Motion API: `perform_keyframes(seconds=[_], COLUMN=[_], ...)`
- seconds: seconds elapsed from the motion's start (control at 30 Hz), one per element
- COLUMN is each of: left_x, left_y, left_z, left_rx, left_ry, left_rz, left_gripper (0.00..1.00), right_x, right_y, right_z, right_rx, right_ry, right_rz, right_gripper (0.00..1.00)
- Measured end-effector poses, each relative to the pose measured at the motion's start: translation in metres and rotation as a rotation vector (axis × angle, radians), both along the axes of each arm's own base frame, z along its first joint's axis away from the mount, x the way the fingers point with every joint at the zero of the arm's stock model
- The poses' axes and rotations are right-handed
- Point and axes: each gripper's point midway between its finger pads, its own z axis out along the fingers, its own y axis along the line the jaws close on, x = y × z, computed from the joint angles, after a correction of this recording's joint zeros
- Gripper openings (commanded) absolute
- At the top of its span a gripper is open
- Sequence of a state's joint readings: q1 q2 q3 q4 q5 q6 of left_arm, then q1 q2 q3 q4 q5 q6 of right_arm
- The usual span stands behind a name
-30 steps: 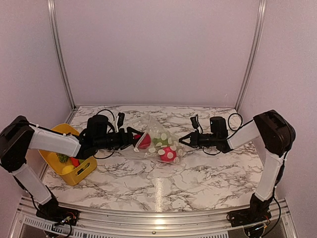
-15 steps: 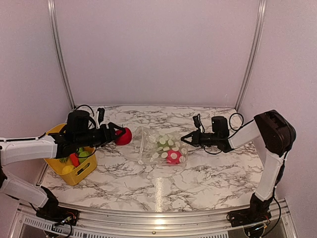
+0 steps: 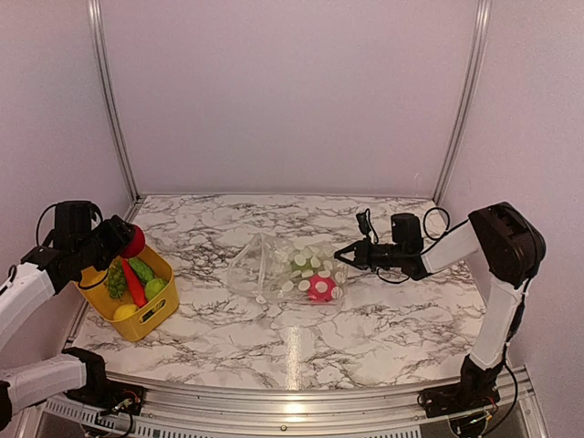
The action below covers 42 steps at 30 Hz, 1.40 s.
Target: Open the zip-top bag and remove the fake food
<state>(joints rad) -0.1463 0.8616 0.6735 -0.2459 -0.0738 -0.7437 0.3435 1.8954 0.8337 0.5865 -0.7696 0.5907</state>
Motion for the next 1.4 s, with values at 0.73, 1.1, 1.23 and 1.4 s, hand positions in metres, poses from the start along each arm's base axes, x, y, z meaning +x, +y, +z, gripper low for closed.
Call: perform_keyframes(seconds=[0.73,1.1,1.23,1.4], left_x=[-0.023,0.001,0.010,0.016], left_y=[0.102,0.014,-0.031,-0.097], left_z=[-0.061,-0.036,-0.025,-0.029], left_rx=[0.058,0.041,0.004,-0.026], left_ry=[0.235,0.124,0.055,0.029], left_rz=[0.326,-0.076,-0.246,-0.456], left_gripper=[0.99,0.92,0.85,0.73], right_x=[-0.011,-0.066,-0.074,-0.082], right_y=[-0.012,-0.029,-0.028,-0.017], right_z=[0.025,0.008,0.008,0.004], right_rx=[-0.066,-0.114,-0.115,-0.110], right_ry=[-0.060,0.028,0.037,0.047], right_rz=[0.013,0.040,0.052,0.088], right_gripper=[0.61,0.64,0.63,0.58])
